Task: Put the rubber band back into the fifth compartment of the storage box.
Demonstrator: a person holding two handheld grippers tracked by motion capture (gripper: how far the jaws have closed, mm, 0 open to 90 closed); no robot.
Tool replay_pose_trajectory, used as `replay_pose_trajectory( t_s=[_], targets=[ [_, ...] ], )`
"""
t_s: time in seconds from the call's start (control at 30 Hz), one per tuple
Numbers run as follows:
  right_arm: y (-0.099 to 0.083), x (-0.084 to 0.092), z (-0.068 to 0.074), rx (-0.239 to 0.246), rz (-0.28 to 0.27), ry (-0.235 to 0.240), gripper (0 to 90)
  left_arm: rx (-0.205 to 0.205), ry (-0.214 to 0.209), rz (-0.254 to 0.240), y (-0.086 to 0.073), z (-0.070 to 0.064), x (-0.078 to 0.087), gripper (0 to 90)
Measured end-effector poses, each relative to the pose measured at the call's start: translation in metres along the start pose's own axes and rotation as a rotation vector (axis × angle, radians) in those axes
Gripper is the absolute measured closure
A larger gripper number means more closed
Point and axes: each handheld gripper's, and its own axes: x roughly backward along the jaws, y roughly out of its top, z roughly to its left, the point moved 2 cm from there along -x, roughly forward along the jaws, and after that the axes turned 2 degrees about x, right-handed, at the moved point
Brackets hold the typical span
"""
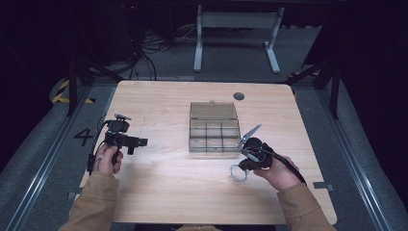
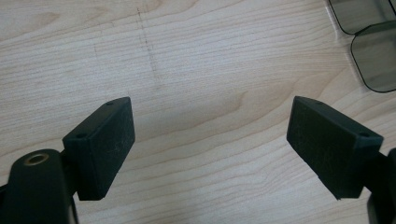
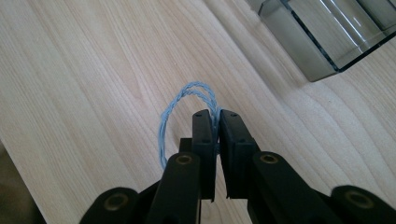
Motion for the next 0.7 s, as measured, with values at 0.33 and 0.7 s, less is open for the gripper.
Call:
replay_pose_trajectory(
  t_s=[0.33, 0.7],
  targets=[
    [0.001, 0.009, 0.0, 0.001, -0.029, -0.004, 85.5, -0.001, 0.001, 0.003, 0.0, 0.001, 0.0, 16.1],
    [0.006, 0.023, -0.005, 0.01, -0.036, -0.025, 85.5, 0.01, 0.018, 0.012, -0.002, 0.004, -0.002, 16.1]
  ],
)
